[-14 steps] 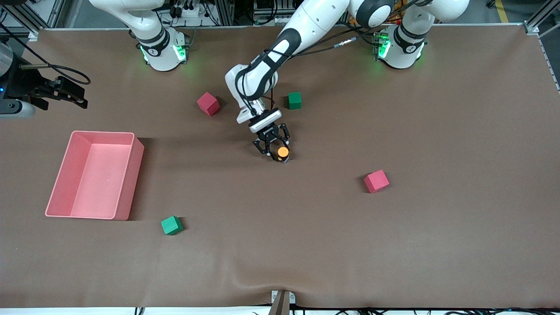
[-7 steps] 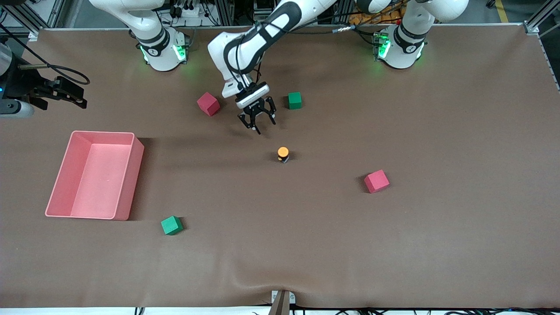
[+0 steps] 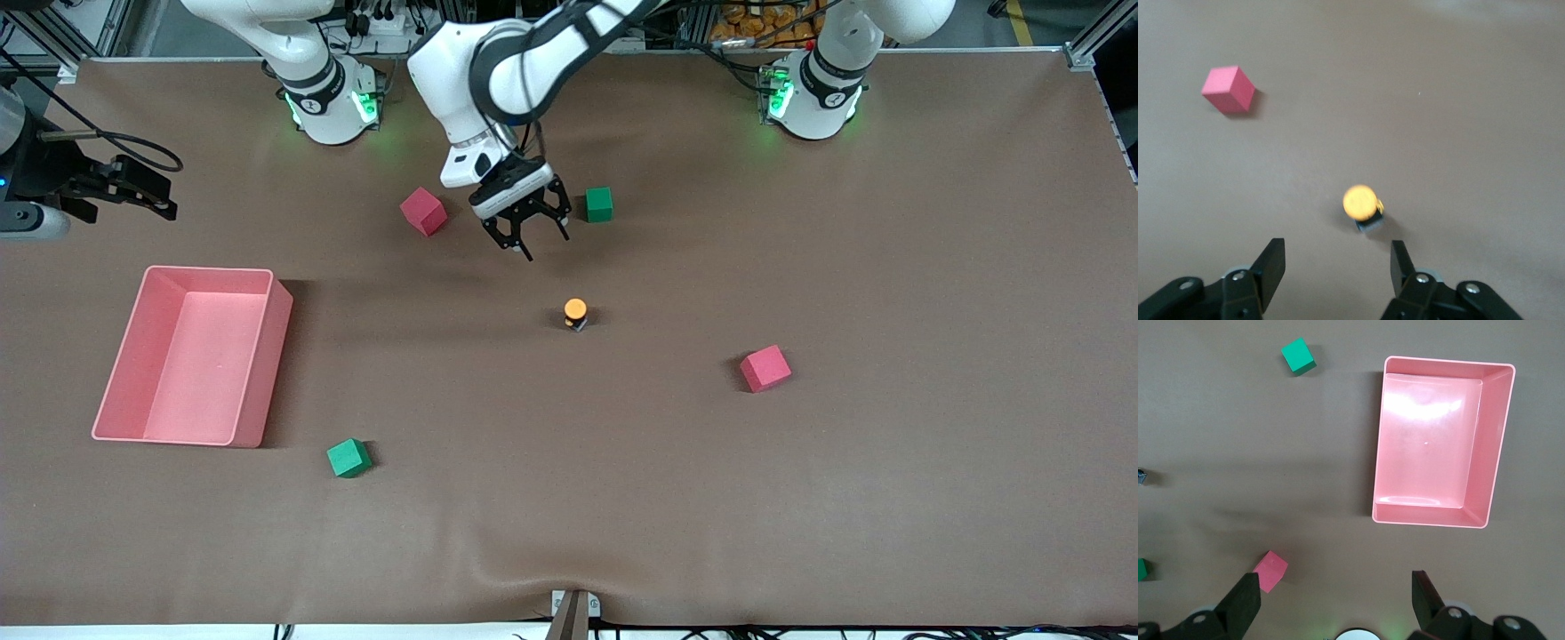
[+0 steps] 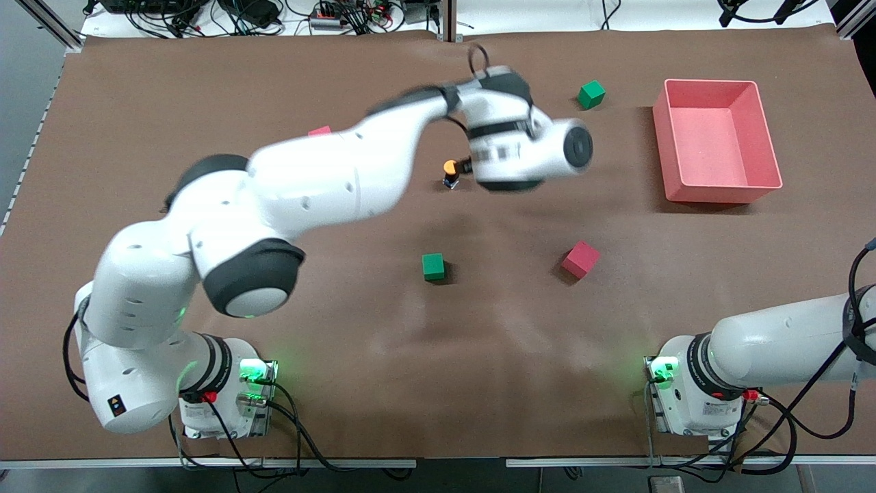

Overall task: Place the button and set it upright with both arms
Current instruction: 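Open the left gripper and lift it off the upright button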

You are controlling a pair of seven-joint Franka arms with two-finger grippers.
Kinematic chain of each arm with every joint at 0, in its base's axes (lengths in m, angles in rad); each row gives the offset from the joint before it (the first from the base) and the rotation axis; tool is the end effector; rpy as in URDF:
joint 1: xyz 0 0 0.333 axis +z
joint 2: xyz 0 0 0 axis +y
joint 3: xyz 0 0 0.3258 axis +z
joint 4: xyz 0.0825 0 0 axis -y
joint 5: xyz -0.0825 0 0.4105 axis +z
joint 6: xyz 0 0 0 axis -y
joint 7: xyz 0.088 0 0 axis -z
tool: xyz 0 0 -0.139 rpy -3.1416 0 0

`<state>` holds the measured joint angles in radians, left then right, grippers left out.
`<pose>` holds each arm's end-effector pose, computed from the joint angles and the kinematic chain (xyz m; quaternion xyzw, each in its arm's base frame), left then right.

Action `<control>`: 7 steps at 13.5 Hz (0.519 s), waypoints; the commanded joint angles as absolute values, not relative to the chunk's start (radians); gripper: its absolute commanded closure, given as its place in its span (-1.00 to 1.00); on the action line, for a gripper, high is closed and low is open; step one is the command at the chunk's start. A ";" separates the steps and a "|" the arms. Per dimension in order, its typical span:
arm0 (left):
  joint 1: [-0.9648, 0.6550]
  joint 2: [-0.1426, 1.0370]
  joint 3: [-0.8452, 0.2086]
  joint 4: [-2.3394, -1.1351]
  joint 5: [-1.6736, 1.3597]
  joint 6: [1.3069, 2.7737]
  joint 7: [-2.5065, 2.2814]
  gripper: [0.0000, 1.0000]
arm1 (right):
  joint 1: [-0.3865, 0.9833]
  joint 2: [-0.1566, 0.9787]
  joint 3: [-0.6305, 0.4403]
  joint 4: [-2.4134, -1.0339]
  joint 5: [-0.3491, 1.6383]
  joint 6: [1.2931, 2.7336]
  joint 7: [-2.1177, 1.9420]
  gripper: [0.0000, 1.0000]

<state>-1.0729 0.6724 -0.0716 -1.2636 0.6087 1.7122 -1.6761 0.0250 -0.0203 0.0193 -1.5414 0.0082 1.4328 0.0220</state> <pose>0.3826 -0.6414 0.3306 -0.9398 -0.1835 -0.2477 0.1478 0.5566 0.0260 0.6170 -0.9990 -0.0115 0.0442 0.0024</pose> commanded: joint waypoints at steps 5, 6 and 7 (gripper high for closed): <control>-0.826 0.476 -0.077 -1.296 0.359 1.684 -1.279 -0.46 | 0.025 -0.034 0.015 -1.557 0.008 1.430 0.025 -1.00; -0.771 0.459 -0.078 -1.296 0.316 1.678 -1.200 -0.46 | 0.029 -0.034 0.017 -1.557 0.008 1.431 0.026 -1.00; -0.720 0.439 -0.078 -1.296 0.277 1.669 -1.121 -0.46 | 0.029 -0.034 0.015 -1.555 0.008 1.434 0.026 -1.00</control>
<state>-0.8076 0.4949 -0.0674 -1.2651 0.3504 1.6834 -1.2431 0.0246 -0.0200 0.0178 -1.5443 0.0082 1.4320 0.0220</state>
